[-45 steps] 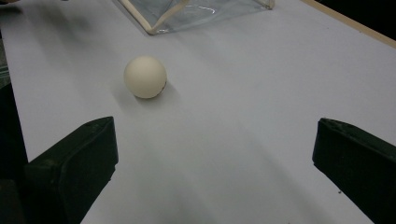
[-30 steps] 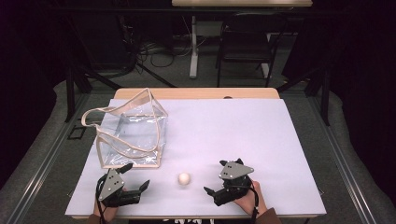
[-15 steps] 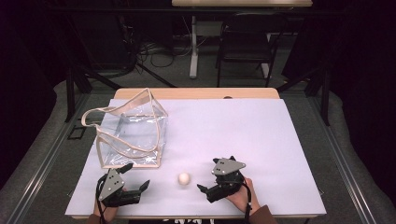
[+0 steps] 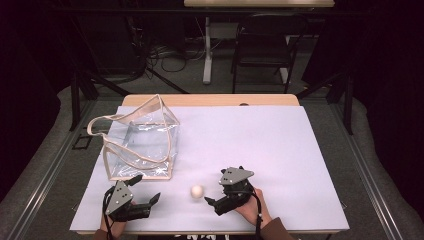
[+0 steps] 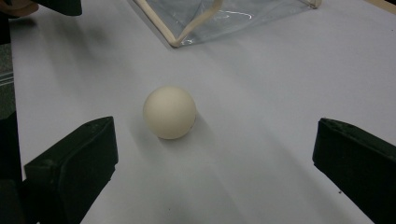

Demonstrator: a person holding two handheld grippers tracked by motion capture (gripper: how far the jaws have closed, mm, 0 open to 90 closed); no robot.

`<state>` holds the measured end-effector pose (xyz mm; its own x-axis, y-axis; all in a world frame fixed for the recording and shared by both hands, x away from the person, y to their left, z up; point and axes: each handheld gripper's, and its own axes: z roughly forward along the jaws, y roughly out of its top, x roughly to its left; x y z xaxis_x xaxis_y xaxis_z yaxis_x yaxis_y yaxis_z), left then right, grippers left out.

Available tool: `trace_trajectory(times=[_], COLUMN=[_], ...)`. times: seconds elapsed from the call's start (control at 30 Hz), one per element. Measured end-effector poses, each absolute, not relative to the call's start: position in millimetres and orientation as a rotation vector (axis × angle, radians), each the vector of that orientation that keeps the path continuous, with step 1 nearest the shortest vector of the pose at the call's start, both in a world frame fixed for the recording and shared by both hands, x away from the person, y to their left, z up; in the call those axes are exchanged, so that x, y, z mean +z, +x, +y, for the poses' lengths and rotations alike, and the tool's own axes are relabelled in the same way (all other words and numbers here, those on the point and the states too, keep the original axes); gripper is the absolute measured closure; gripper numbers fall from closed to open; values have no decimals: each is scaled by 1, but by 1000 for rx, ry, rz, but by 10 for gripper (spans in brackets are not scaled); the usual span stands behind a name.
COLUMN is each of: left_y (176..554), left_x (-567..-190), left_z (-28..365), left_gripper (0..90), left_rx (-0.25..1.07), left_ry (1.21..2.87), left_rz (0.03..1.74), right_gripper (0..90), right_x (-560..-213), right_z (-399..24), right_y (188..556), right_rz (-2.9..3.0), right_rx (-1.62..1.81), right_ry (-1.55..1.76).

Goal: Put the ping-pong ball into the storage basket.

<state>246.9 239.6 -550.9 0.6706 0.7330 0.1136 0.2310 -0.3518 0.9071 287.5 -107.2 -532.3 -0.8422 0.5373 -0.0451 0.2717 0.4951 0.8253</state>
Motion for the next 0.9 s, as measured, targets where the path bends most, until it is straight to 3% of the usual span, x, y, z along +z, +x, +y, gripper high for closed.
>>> trace_trajectory(times=[0.9], left_y=[247], left_x=[-551], left_z=[240], left_gripper=[158], left_rx=[639], left_ry=[1902], left_rz=[752], right_gripper=[0], right_x=[-544], right_z=[-71], right_y=[298], right_rz=[2512], right_rx=[1273], right_ry=[665])
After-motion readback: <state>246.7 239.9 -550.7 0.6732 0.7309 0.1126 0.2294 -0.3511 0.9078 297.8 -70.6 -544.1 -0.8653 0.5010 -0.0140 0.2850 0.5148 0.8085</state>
